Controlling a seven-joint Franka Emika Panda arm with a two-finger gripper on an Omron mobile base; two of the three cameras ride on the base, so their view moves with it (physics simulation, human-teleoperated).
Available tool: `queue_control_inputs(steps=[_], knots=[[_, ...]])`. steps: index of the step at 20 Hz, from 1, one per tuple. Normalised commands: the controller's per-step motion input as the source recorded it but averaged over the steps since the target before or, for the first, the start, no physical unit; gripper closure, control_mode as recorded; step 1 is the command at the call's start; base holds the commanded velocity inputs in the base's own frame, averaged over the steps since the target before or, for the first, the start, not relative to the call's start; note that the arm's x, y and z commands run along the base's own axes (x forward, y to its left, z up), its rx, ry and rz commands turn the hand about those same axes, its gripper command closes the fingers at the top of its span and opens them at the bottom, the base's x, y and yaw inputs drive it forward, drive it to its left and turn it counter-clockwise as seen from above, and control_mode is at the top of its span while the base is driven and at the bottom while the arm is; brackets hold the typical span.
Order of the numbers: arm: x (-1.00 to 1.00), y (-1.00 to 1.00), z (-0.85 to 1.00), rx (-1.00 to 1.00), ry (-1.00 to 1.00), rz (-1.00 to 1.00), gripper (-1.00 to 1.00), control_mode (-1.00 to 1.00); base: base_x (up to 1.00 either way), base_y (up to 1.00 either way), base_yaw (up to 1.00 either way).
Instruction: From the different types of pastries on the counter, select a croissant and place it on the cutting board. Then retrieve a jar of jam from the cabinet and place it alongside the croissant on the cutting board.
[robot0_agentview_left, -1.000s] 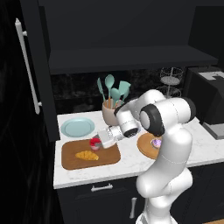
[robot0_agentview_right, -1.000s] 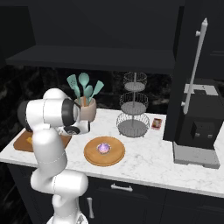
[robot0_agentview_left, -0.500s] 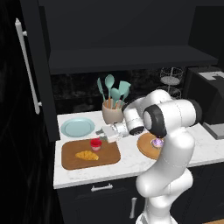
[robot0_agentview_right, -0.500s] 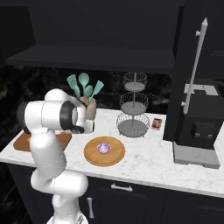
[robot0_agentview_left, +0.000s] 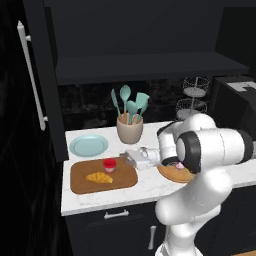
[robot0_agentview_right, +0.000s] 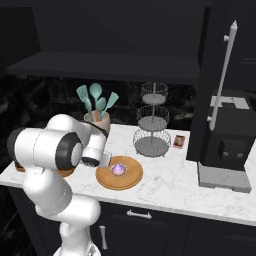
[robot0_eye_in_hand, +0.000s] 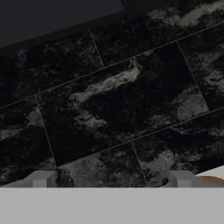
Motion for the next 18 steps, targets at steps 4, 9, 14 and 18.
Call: queue_control_inputs(steps=[4,9,14,18], knots=[[-1.00,-0.28,0.77,0.23,0.00,-0.14,-1.00,-1.00,0.00,0.00,0.00],[-1.00,-0.31,0.86,0.22,0.00,-0.15,-1.00,-1.00,0.00,0.00,0.00],[-1.00,-0.34,0.99,0.22,0.01,-0.17,-1.00,-1.00,0.00,0.00,0.00],[-1.00,-0.48,0.89,0.30,0.05,-0.21,-1.00,-1.00,0.00,0.00,0.00]])
